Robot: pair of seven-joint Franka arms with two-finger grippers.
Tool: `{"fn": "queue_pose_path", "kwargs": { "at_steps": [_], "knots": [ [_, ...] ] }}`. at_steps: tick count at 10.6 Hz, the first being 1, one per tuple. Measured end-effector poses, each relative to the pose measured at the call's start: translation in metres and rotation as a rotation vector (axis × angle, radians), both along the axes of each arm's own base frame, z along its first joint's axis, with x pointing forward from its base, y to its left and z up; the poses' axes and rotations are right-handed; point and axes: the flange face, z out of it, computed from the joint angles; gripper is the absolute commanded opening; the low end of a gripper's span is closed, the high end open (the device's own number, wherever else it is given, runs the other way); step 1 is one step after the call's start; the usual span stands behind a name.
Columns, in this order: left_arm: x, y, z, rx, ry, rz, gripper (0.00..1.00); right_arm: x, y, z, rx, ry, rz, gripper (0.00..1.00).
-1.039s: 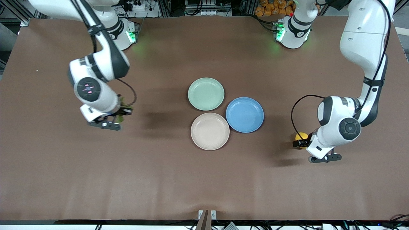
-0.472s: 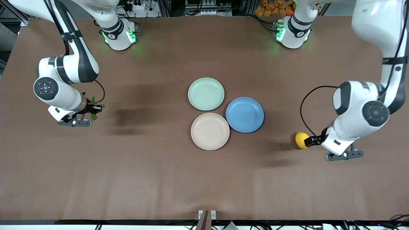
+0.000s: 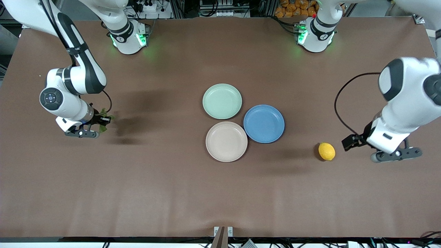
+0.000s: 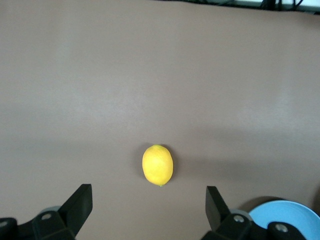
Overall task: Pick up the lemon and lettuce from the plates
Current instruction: 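Set the lemon down with the left gripper while the right gripper places lettuce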
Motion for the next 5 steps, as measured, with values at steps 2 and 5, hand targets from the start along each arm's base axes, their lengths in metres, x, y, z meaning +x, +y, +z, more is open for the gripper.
{"fn": "queue_pose_path", "kwargs": {
  "at_steps": [2, 5],
  "knots": [
    [-0.013, -0.002, 0.033, 0.004, -0.01, -0.003, 1.0, 0.0, -0.005, -0.005, 0.002, 0.0, -0.009, 1.0],
    [-0.03, -0.003, 0.065, 0.01, -0.009, -0.002, 1.0, 0.008, -0.008, 0.004, -0.001, -0.011, -0.015, 1.0]
  ]
}}
